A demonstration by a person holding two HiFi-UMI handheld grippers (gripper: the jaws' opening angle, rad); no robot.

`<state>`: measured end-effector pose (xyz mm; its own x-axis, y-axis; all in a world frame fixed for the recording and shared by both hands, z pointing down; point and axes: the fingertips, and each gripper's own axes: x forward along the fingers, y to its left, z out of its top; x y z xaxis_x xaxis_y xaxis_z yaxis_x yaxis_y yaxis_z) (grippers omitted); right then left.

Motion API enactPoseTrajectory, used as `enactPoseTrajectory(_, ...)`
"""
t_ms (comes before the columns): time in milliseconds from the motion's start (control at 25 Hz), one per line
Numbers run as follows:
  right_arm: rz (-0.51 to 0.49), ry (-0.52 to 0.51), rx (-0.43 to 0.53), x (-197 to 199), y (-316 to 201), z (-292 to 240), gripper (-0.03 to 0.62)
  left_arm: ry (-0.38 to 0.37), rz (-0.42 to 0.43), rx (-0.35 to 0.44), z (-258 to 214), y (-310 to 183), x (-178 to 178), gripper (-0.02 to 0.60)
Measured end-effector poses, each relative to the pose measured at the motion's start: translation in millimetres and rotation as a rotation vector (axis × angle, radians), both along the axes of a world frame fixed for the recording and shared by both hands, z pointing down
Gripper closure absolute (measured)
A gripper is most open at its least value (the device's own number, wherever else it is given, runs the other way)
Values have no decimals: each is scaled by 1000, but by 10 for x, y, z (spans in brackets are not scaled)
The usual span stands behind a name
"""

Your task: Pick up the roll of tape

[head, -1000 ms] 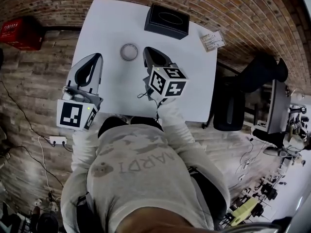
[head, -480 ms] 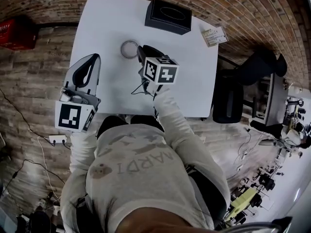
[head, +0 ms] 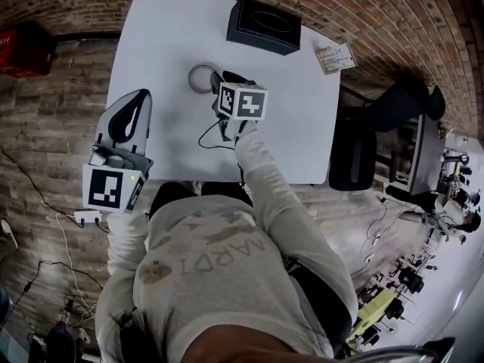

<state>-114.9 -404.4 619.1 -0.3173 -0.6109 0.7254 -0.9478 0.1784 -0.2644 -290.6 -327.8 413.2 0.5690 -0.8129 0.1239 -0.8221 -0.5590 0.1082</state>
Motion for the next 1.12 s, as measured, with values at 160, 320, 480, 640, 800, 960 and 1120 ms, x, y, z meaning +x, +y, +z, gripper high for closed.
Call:
enactPoseTrajectory(160,15,18,-36,-4,-33,156,456,3,-10,-7,46,-4,-74,575)
enactPoseTrajectory(320,7,41,-74,-30,-52,294,454,5,-19,-13,73,-21,-110,575)
enactPoseTrajectory(480,-1,77,-101,-63,-35,381,456,5,-27,-20,99,-33,-138,575)
enactPoseTrajectory(640,-2,149,-98,-23,-48,386,510,9,-34,-24,108,-35,-171,575)
enactPoseTrajectory(800,-13,193,-88,-17,-45,379,531,9,-42,-21,106,-23,-192,575)
enactPoseTrajectory(960,-13,189,-65,-31,-15,353,536,4,-49,-22,97,-5,-207,575)
enactPoseTrajectory(1120,-12,149,-14,-76,34,223,536,4,-59,-16,67,0,-219,575)
